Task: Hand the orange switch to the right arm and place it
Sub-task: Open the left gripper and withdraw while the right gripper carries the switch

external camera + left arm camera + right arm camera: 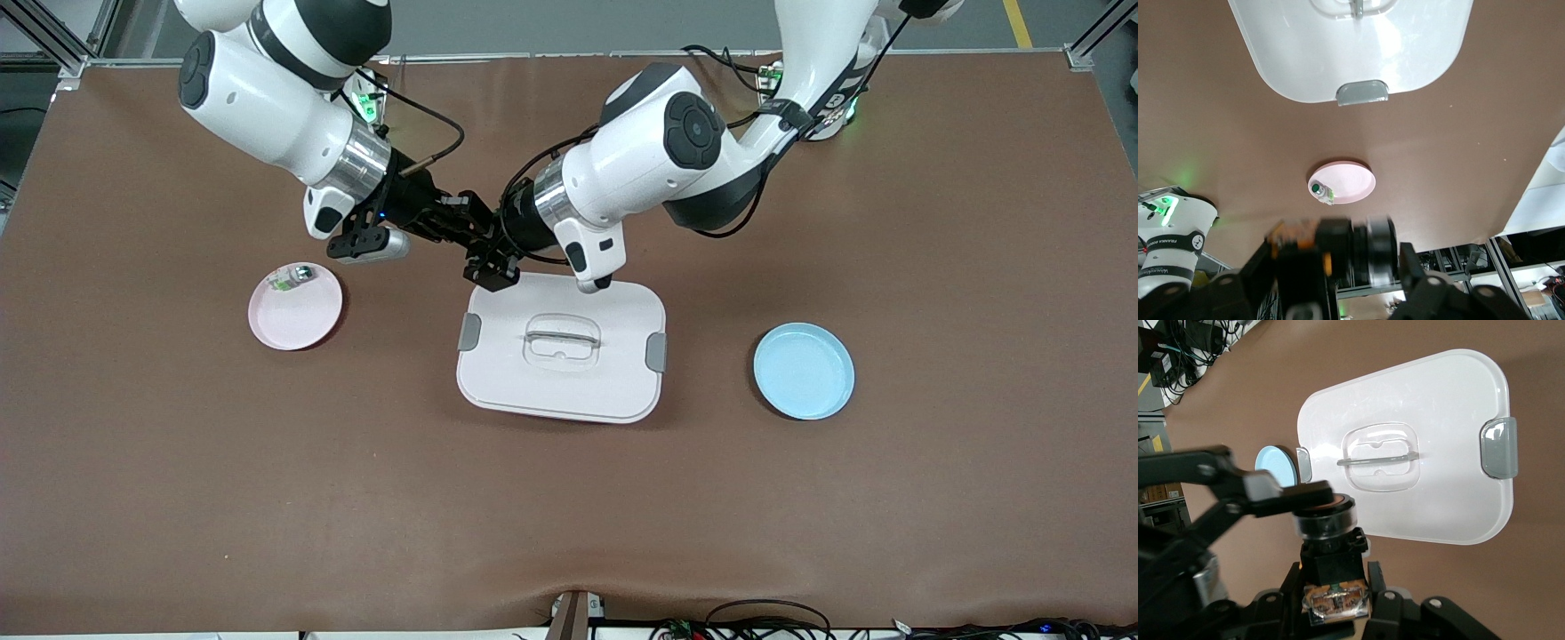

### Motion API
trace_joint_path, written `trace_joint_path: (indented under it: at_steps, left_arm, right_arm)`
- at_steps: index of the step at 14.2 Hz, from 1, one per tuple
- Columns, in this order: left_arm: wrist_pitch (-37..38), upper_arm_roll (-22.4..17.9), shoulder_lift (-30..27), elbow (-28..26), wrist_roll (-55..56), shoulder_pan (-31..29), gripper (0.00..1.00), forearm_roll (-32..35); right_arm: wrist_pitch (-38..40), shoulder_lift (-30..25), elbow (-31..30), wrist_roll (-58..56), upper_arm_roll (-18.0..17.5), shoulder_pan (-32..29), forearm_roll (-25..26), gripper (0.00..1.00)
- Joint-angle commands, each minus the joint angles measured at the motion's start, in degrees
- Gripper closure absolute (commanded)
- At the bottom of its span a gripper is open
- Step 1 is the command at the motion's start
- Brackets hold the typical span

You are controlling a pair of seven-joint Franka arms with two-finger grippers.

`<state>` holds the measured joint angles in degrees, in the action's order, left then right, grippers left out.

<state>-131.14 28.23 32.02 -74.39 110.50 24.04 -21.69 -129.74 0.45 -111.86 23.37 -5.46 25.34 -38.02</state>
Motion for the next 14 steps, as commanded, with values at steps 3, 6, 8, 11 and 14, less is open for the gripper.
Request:
trace_joint_path:
  at_steps: [3, 6, 8, 11, 14]
  left_arm:
    - [5.2, -4.0, -5.7, 0.3, 0.4, -1.7, 0.00, 4.4]
    - [8.9, -4.7, -8.3, 0.2, -2.3, -4.9, 0.00, 11.5]
    - [12.6, -4.9, -9.9, 0.0, -9.0, -8.5, 0.00, 12.3]
    - [22.2, -4.7, -11.9, 0.0, -25.3, -14.4, 0.00, 12.3]
    - [29.4, -5.0, -13.4, 0.0, -37.1, -19.0, 0.00, 12.4]
  right_arm:
    - [2.1, 0.9, 1.0, -0.8, 0.7, 0.3, 0.0, 0.98]
    - [7.5, 0.3, 1.3, -6.0, 1.2, -1.2, 1.7, 0.98]
    - [13.3, -0.2, 1.8, -11.6, 1.2, -3.7, 9.1, 0.98]
    - [19.6, -0.9, 2.7, -19.0, 1.2, -5.3, 22.7, 0.98]
    - [23.2, -1.6, 3.0, -29.7, 1.2, -7.3, 33.6, 0.98]
